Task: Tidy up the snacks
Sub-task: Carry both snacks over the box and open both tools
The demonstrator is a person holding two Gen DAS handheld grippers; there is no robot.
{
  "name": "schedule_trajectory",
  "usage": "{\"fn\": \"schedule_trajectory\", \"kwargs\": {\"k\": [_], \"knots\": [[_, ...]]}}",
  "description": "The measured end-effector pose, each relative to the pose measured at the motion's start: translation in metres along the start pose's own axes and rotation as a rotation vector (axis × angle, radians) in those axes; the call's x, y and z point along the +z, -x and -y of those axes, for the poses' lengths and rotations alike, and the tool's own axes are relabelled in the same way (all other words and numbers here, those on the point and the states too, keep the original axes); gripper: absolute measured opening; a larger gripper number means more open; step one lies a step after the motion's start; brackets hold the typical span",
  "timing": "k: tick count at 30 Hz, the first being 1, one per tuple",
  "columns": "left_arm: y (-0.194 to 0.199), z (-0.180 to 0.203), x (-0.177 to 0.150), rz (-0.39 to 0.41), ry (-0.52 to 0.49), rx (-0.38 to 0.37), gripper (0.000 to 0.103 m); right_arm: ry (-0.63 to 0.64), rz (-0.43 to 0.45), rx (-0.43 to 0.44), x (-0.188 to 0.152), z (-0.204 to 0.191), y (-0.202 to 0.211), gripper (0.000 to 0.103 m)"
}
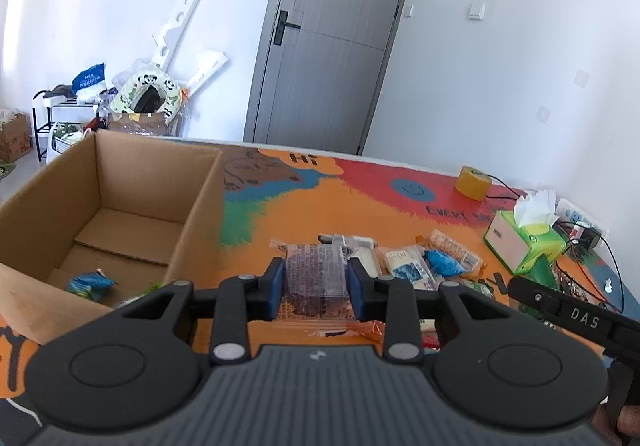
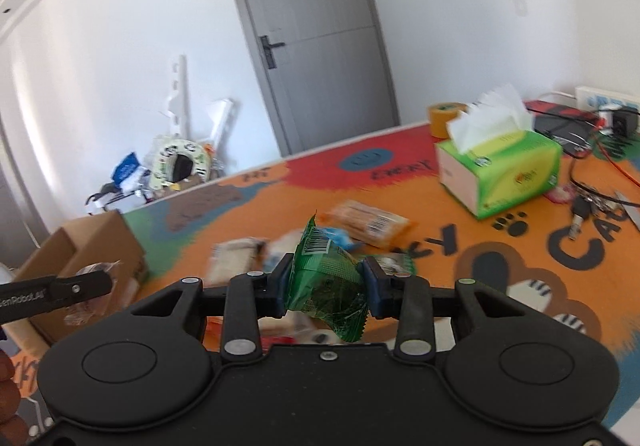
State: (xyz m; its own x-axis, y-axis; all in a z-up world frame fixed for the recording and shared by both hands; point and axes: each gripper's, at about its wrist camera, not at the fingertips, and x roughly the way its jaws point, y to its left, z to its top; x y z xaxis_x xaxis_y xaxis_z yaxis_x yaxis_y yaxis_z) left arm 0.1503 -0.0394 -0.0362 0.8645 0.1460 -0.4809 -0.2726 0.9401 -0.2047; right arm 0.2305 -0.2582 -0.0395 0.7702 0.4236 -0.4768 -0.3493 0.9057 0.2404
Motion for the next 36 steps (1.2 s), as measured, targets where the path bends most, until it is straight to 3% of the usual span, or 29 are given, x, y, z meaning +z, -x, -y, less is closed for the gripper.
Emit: {"fn": "schedule_trajectory", "kwargs": {"k": [21,36], "knots": [[0.054,-0.033,0.024,0.132,0.013,0.063,0.032,0.062,0.045,0.167,0.012,-0.068,0.012,0.036],[0.044,-0.086,0.039,0.133,0.063,0.116,0.032,0.091,0.027,0.244,0.012,-0.121,-0.01,0.036]]}}
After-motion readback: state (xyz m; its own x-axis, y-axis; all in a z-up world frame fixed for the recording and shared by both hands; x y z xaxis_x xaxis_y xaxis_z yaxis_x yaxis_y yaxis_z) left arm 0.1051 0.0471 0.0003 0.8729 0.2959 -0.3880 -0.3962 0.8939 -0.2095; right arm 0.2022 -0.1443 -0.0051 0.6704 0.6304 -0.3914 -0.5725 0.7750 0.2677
